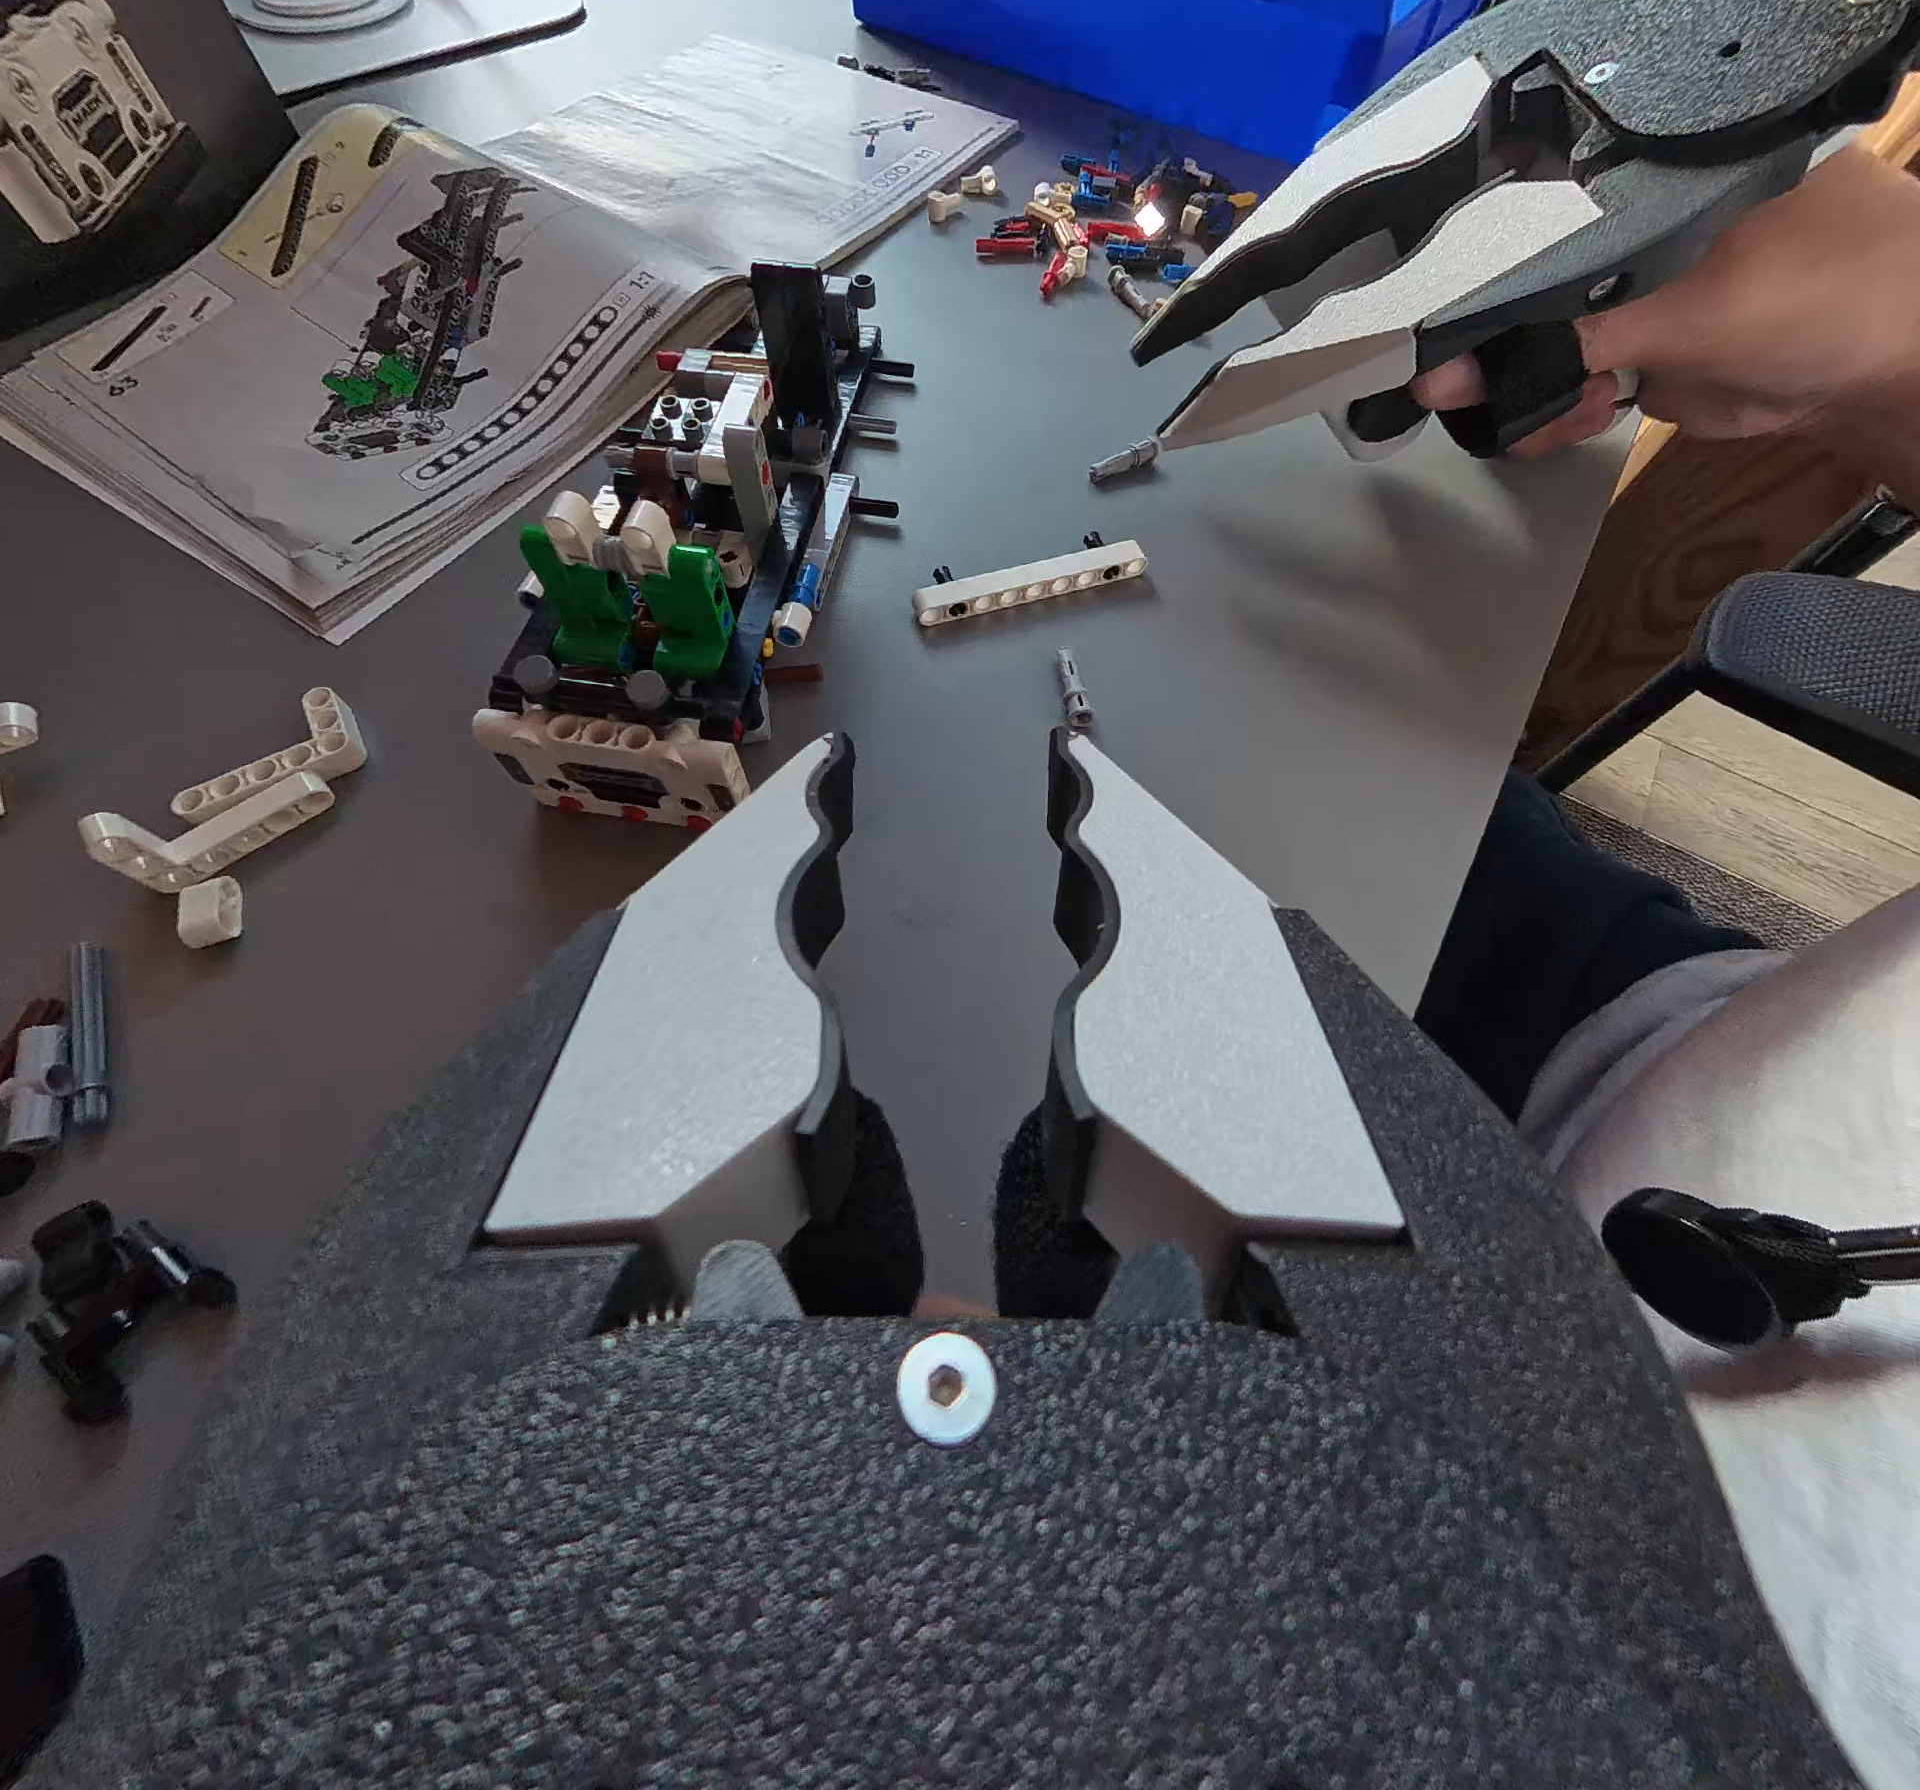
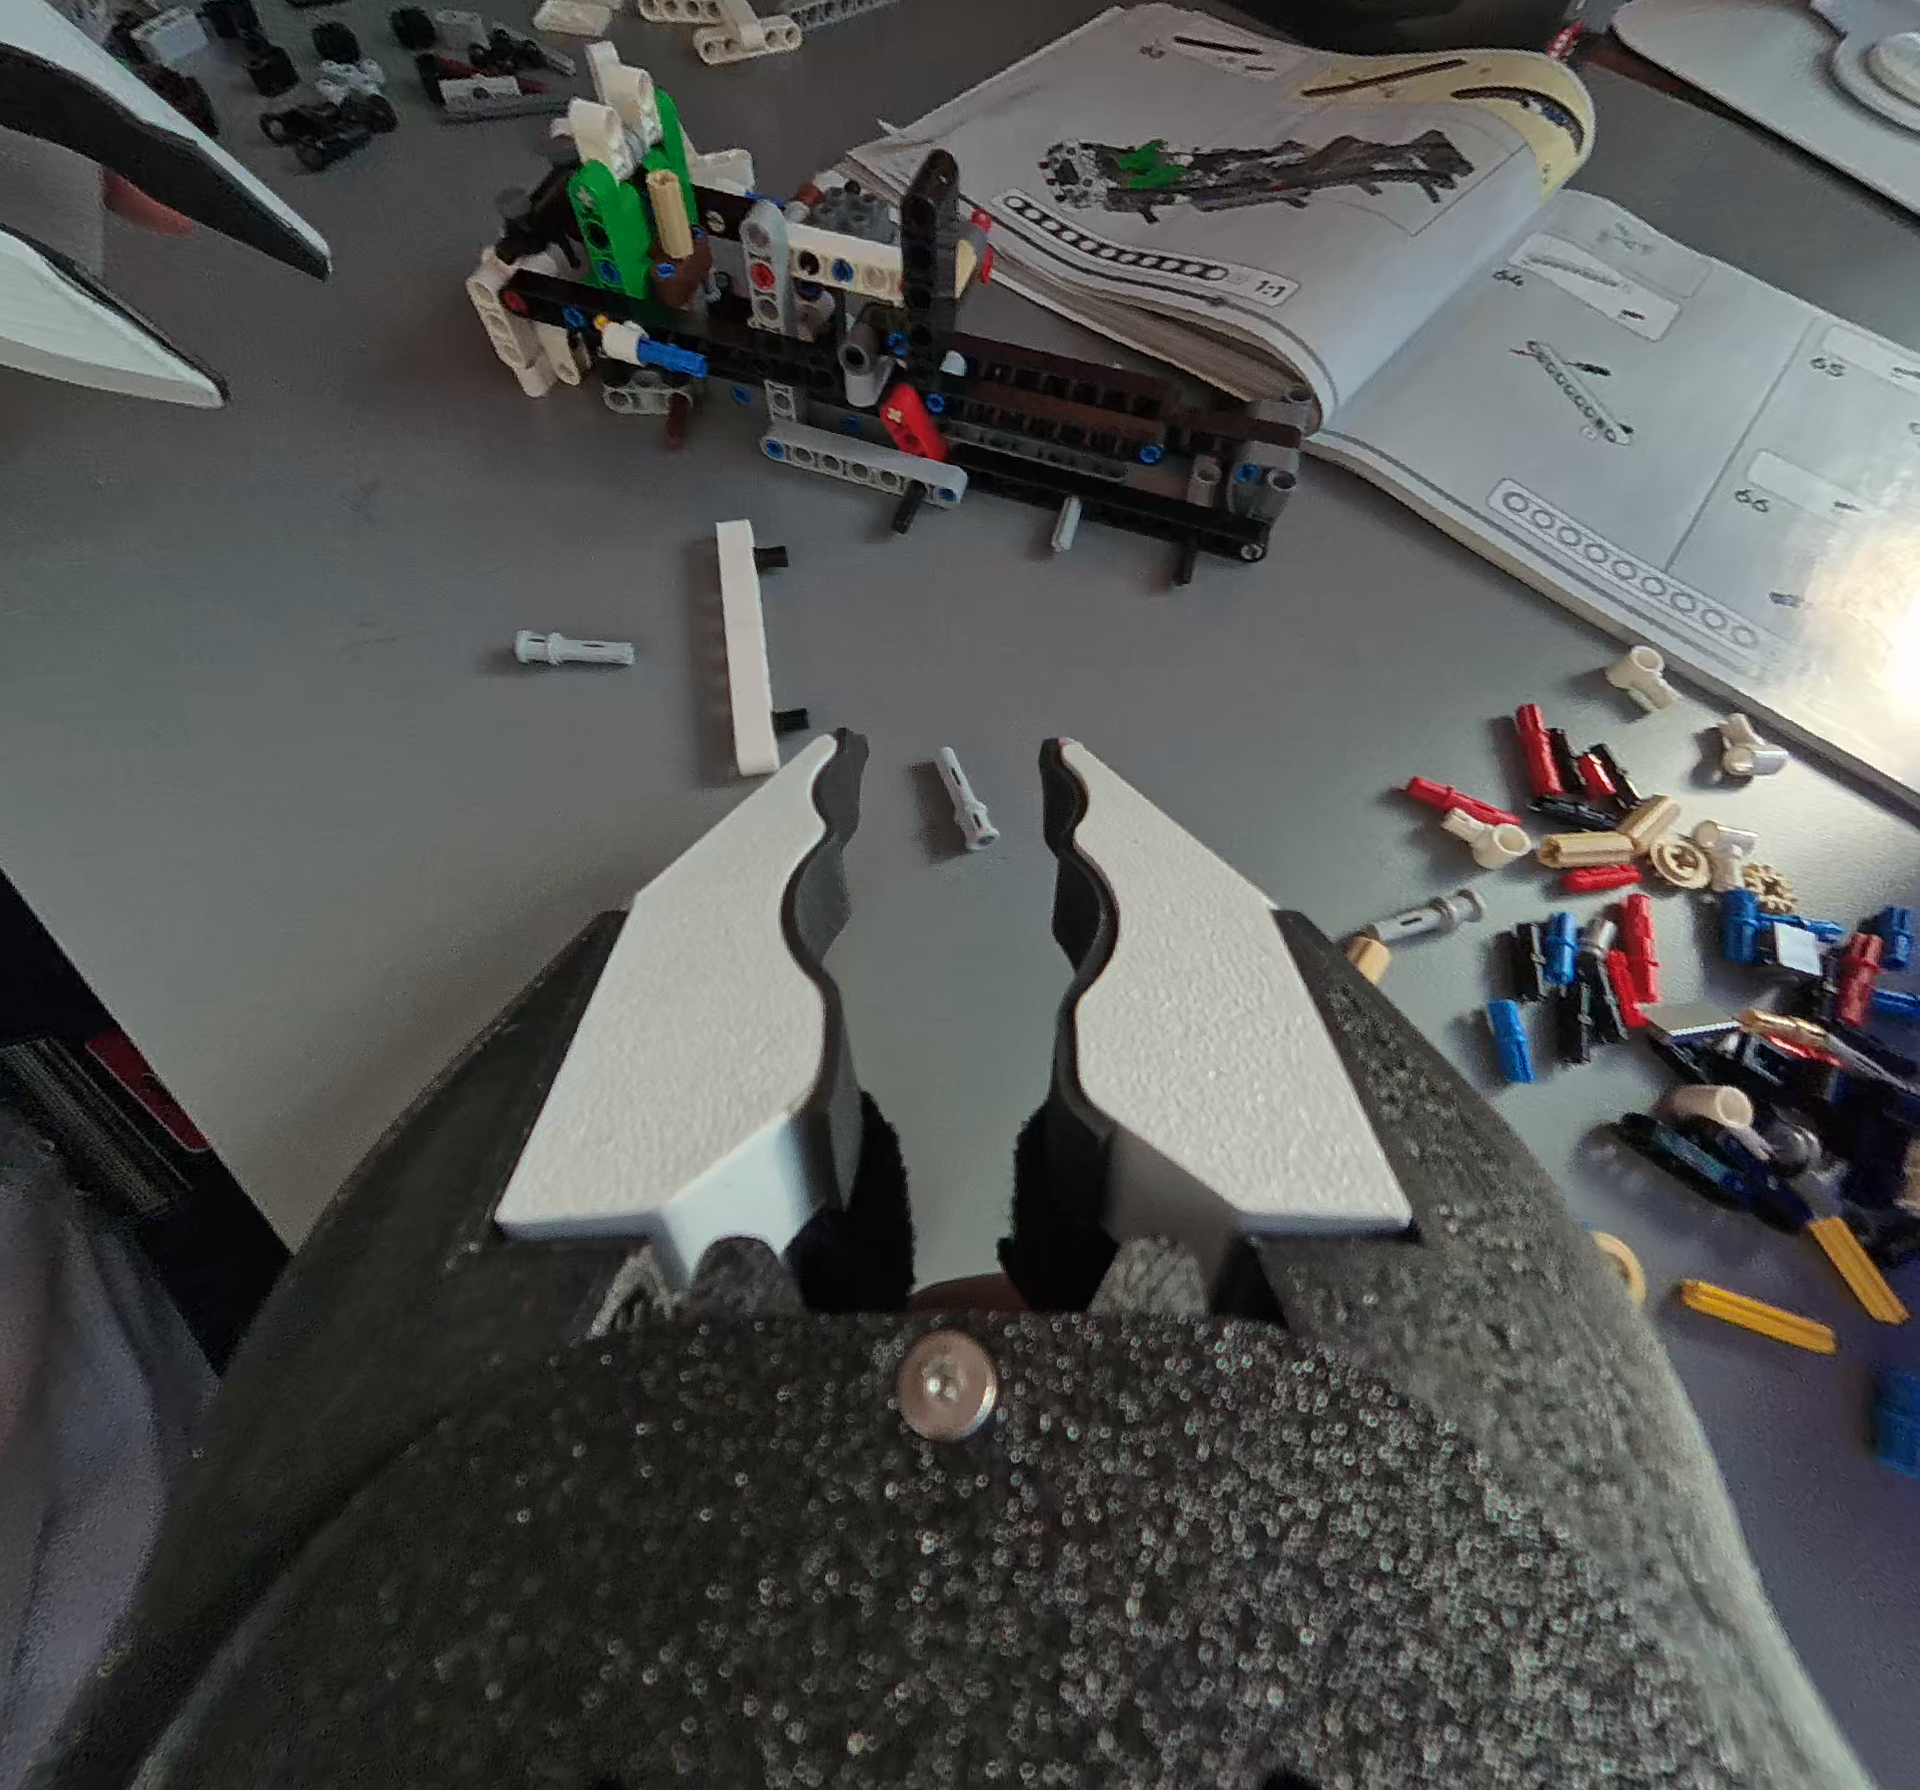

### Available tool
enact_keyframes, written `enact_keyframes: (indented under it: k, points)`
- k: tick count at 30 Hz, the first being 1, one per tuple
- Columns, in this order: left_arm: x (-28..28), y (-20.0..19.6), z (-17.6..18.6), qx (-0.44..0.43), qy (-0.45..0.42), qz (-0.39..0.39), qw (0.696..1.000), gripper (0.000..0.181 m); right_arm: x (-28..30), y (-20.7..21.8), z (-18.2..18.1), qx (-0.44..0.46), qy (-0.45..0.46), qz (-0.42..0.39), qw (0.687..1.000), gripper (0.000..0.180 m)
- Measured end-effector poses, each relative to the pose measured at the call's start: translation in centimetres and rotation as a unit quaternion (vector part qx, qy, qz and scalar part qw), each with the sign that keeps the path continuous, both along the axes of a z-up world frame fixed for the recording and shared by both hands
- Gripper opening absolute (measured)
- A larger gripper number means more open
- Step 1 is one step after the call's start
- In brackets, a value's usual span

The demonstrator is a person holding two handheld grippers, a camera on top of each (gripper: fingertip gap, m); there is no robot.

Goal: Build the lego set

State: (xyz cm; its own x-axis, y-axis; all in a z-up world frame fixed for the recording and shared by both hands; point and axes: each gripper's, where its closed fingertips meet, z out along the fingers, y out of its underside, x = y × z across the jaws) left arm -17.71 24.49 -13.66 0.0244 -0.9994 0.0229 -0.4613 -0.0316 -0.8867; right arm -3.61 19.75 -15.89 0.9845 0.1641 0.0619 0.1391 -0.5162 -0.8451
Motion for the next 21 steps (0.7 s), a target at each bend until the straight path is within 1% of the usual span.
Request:
enact_keyframes:
  k: [4, 10, 13, 15, 18, 21]
  points:
    - [0.5, 0.7, -0.5, -0.022, 0.024, -0.003, 0.999, 0.034, 2.8, -1.2, -0.1, -0.007, -0.027, -0.032, 0.999, 0.035]
    - [1.8, 1.1, -0.9, -0.051, 0.049, -0.014, 0.997, 0.031, 7.9, -1.3, 0.6, 0.008, -0.004, -0.085, 0.996, 0.035]
    - [2.7, 1.1, -0.6, -0.071, 0.044, -0.012, 0.996, 0.031, 11.6, 0.0, 0.6, -0.011, 0.002, -0.13, 0.991, 0.035]
    - [3.2, 1.0, -0.4, -0.075, 0.041, -0.011, 0.996, 0.031, 13.8, 1.4, 0.6, -0.027, 0.019, -0.158, 0.987, 0.04]
    - [3.2, 1.1, -0.6, -0.065, 0.046, -0.011, 0.997, 0.031, 14.5, 4.1, 0.6, -0.027, 0.077, -0.157, 0.984, 0.042]
    - [2.9, 1.1, -1.0, -0.063, 0.054, -0.013, 0.996, 0.031, 15.3, 5.5, 0.4, -0.032, 0.074, -0.154, 0.985, 0.044]
